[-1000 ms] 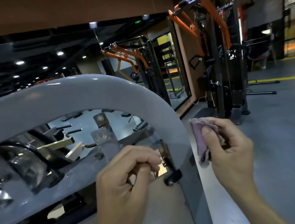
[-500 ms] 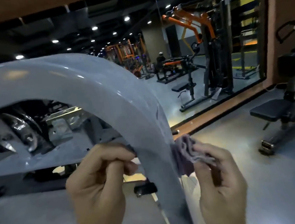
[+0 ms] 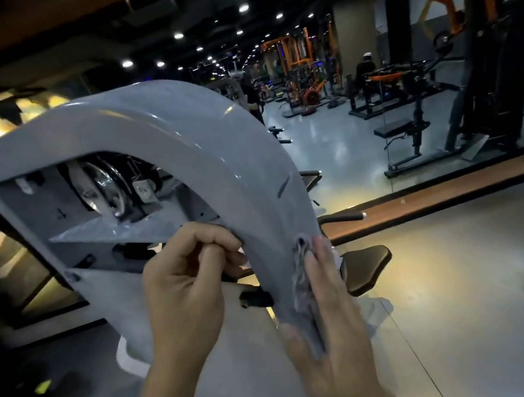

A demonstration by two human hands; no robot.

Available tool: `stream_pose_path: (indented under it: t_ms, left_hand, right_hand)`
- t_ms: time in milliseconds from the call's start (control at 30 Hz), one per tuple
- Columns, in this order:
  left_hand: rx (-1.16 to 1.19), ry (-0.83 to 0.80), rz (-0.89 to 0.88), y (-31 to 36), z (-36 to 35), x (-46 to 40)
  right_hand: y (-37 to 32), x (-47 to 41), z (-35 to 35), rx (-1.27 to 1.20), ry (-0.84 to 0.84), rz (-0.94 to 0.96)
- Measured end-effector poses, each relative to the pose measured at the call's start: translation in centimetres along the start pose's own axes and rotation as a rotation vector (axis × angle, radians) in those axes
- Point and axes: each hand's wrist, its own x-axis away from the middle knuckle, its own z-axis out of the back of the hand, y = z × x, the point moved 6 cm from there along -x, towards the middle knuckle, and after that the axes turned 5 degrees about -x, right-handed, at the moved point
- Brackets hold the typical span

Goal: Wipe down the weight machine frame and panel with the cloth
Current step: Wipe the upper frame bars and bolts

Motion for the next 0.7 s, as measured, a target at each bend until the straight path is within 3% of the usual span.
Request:
stream_pose_path:
  t_ms: [100,200,333,433,567,700]
  left_hand:
    - [-0.007,0.037,0.002,0.3,0.4,-0.1]
    - [-0.023,0.043,-0.007,0.2,0.4,-0.1]
    - [-0.017,0.043,0.003,0.0,0.1,0.2]
    - [-0.031,0.034,0.006,0.0,0.2,0.2]
    - [-0.036,0.035,0.03,0.1,0.3,0.7]
    - [-0.044,0.052,0.017,0.0,0.4,2.1]
  right_hand:
    - [-0.8,-3.8,0.5,-0.051,-0.013,-0.036]
    - [-0.1,-1.1,-0.4,-0.087,-0.072,-0.043]
    - [2.2,5.0,-0.9,-0.135,-0.003,-0.345]
    - [1.0,3.0,-0.2,-0.131,-0.092,-0.21]
    - [0.8,-0.6,0.7,-0.103,-0.046,-0.241]
    - [-0.5,7.7,-0.6,-0.118,-0.044,-0.204]
